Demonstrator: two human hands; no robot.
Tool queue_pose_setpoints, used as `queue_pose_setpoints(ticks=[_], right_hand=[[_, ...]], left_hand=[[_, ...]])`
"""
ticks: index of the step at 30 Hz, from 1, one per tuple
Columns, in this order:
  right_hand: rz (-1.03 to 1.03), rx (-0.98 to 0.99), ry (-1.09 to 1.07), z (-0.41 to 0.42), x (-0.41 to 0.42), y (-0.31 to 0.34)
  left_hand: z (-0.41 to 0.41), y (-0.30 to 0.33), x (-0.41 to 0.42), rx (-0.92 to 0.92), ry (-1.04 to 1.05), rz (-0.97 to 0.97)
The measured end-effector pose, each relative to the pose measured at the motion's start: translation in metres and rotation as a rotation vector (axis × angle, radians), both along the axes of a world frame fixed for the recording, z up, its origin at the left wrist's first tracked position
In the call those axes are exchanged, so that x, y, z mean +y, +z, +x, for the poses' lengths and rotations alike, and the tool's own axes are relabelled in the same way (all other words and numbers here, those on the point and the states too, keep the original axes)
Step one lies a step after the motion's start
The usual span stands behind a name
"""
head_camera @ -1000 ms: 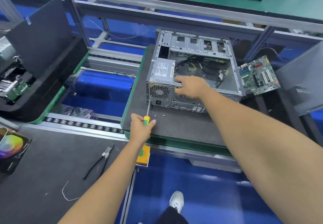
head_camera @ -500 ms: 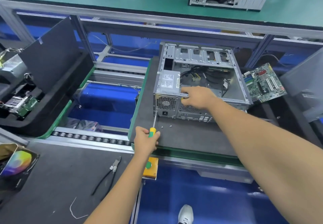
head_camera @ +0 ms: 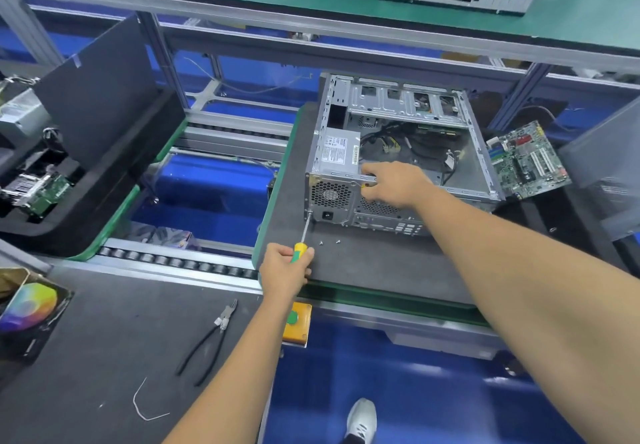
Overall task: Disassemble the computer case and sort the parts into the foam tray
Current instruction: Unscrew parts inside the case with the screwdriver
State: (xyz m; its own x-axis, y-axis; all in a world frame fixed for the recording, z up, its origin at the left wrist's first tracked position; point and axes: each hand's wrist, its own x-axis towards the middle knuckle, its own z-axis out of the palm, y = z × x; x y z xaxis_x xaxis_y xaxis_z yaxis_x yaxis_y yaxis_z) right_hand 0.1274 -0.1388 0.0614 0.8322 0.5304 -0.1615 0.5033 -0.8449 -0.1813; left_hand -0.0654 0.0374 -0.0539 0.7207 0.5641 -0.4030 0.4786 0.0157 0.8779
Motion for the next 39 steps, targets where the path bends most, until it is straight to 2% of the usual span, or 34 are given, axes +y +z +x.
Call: queue_pose_setpoints(ticks=[5, 11, 13, 18, 23, 26, 35, 39], right_hand=[[-0.008, -0.013, 0.0, -0.001, 0.0, 0.0], [0.008, -0.006, -0.008, 0.0, -0.001, 0.0], [-0.003, -0.005, 0.0, -0.001, -0.001, -0.001], [-0.021, -0.008, -0.001, -0.001, 0.001, 0.0], [-0.027, -0.012, -0.002, -0.002, 0.002, 0.001], [-0.026, -0.012, -0.008, -0.002, 0.001, 0.001], [-0.022, -0.016, 0.006, -0.004, 0.001, 0.003], [-0.011, -0.014, 0.0, -0.004, 0.001, 0.003]], left_hand=[[0.003, 0.002, -0.001, -0.044, -0.017, -0.222], [0.001, -0.002, 0.0, -0.091, 0.006, -0.087], [0.002, -0.006, 0.003, -0.082, 0.043, -0.13], [0.01, -0.003, 0.008, -0.068, -0.009, -0.207], [0.006, -0.007, 0.012, -0.089, -0.019, -0.131], [0.007, -0.011, 0.015, -0.09, 0.03, -0.188], [0.011, -0.012, 0.014, -0.065, -0.078, -0.096], [0.01, -0.011, 0.019, -0.063, 0.0, -0.212]])
